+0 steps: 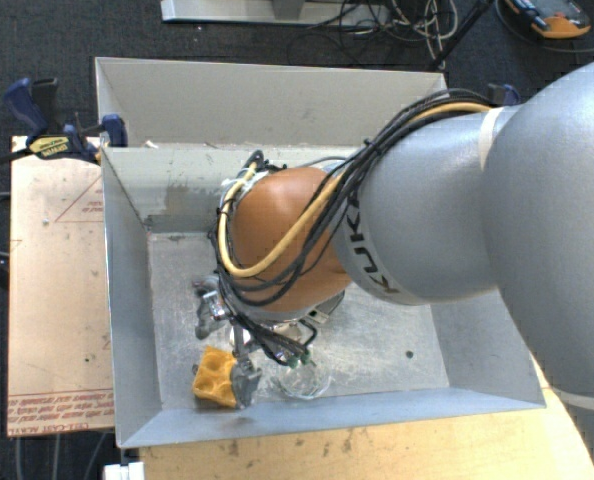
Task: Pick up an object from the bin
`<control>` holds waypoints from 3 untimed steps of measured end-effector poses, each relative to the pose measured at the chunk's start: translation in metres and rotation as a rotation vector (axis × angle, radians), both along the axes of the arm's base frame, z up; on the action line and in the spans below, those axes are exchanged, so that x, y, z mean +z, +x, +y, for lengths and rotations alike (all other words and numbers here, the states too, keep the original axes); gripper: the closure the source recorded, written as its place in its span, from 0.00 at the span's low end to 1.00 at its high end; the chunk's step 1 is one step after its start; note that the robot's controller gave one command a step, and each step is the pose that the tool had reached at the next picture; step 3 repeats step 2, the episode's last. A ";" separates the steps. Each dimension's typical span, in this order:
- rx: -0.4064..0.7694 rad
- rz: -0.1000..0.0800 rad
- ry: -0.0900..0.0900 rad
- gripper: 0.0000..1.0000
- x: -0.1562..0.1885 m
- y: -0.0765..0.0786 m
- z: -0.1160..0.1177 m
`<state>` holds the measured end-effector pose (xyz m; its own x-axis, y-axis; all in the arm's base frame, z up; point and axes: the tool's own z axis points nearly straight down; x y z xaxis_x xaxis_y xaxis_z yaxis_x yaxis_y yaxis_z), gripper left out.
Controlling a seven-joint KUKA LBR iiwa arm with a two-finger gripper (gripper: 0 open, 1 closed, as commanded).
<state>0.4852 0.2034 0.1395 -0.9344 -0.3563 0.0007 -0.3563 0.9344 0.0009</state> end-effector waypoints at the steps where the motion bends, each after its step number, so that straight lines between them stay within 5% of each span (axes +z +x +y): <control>1: 0.182 -0.023 0.006 0.00 -0.067 0.010 0.006; 2: 0.547 -0.016 0.006 1.00 -0.064 0.018 0.014; 3: 0.547 -0.016 0.006 1.00 -0.064 0.018 0.014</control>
Offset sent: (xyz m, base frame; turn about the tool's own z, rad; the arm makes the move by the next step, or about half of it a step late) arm 0.0142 0.0107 -0.0695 -0.5515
